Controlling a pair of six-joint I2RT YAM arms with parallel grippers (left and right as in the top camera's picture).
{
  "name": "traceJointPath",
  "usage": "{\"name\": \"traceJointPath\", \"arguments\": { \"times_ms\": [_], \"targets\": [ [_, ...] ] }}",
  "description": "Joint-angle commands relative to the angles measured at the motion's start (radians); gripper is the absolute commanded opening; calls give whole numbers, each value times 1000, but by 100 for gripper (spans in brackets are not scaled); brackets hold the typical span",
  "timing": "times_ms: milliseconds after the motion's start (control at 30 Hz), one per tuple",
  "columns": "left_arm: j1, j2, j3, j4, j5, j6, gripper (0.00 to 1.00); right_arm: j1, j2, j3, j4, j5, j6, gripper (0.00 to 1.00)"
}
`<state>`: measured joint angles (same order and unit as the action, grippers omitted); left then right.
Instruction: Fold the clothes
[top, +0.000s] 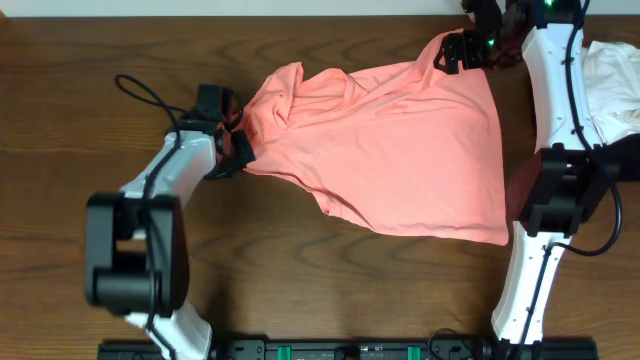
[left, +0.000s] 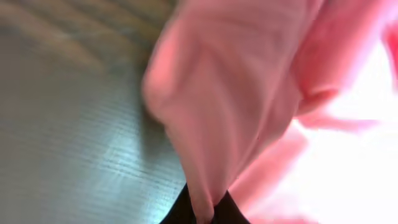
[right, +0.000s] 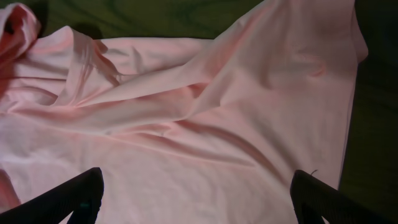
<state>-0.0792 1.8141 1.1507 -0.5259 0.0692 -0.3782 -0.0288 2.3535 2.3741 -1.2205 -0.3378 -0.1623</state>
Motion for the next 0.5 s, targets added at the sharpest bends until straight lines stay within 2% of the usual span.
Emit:
{"name": "traceJointPath", "arguments": {
  "times_ms": [0,233,467],
  "targets": [
    [5,-105,-1,-74,-23,-2,6,6,-22,8,-8,-10,-11,93],
    [5,-154,-2,-251,-84,-24,6,6,-22,8,-32,-10,-11,93],
    [5,-153,-3,-342,-86,-27,6,6,-22,8,-60,-10,-11,93]
  ]
}}
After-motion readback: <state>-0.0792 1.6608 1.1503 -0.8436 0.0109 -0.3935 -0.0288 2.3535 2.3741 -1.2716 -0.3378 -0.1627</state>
